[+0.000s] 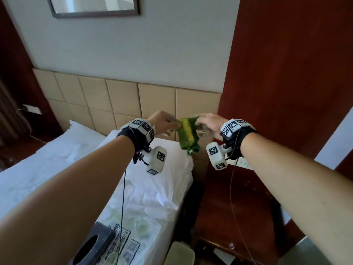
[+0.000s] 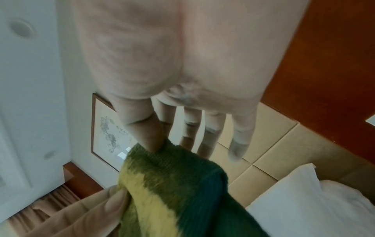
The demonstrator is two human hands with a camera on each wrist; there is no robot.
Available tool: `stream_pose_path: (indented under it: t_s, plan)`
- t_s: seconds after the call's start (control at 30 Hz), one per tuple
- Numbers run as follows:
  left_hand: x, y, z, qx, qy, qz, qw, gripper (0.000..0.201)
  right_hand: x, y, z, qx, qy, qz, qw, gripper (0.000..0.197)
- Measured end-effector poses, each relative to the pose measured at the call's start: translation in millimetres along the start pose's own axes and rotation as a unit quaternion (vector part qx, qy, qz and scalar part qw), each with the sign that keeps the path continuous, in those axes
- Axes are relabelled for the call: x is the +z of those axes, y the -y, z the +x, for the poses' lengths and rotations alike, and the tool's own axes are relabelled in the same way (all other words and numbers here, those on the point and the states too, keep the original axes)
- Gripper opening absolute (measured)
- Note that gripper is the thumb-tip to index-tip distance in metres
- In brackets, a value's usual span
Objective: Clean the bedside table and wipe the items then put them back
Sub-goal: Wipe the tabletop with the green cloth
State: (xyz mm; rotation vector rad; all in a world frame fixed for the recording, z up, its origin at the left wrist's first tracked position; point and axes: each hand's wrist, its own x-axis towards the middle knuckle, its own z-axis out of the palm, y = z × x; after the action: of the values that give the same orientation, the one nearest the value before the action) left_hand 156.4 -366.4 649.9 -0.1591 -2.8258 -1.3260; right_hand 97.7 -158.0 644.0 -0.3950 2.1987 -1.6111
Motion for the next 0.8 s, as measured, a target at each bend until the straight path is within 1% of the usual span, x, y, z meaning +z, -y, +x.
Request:
stream_pose_path:
  t_s: [0.07, 0.1, 0.17, 0.3, 0.4, 0.47, 0.53, 0.6, 0.67, 0.7, 0.73, 0.77, 0.8]
  plan:
    - [-12, 4, -1, 0.016, -0.005, 0.022, 1.000, 0.015, 10, 9, -8, -0.002, -0.008, -0.001, 1.000, 0.012]
    - [-16, 5, -2, 0.022, -0.005, 0.039, 0.999, 0.015, 15, 12, -12, 0.001, -0.012, 0.003, 1.000, 0.010]
    - [-21, 6, -5, 0.026, -0.008, 0.064, 0.998, 0.020, 21, 15, -19, 0.003, -0.026, -0.006, 1.000, 0.013]
    - [-23, 3, -13, 0.015, -0.019, 0.052, 0.998, 0.033, 26, 22, -23, -0.008, -0.074, -0.102, 0.992, 0.016]
    - [-20, 5, -14, -0.008, -0.001, 0.004, 1.000, 0.028, 28, 28, -28, -0.023, -0.114, -0.169, 0.979, 0.014]
    - [-18, 2, -15, -0.039, 0.008, -0.018, 0.999, 0.024, 28, 31, -33, -0.038, -0.147, -0.243, 0.958, 0.014]
    - [-14, -2, -16, -0.069, 0.018, -0.022, 0.997, 0.025, 29, 34, -38, -0.051, -0.179, -0.329, 0.926, 0.014]
    - [-8, -8, -15, -0.091, 0.018, -0.010, 0.996, 0.024, 31, 35, -42, -0.067, -0.208, -0.390, 0.895, 0.017]
    - [-3, -13, -11, -0.100, 0.005, 0.020, 0.995, 0.019, 35, 35, -48, -0.085, -0.224, -0.427, 0.872, 0.019]
    - [2, -18, -10, -0.096, -0.007, 0.049, 0.994, 0.019, 37, 34, -50, -0.094, -0.228, -0.442, 0.862, 0.020]
    - [7, -21, -8, -0.104, -0.015, 0.046, 0.993, 0.025, 39, 33, -52, -0.099, -0.231, -0.454, 0.855, 0.020]
    - [9, -25, -7, -0.131, -0.029, -0.006, 0.991, 0.033, 39, 31, -54, -0.102, -0.230, -0.463, 0.850, 0.021]
    - [14, -27, -4, -0.124, -0.014, 0.021, 0.992, 0.038, 40, 31, -56, -0.101, -0.227, -0.468, 0.848, 0.021]
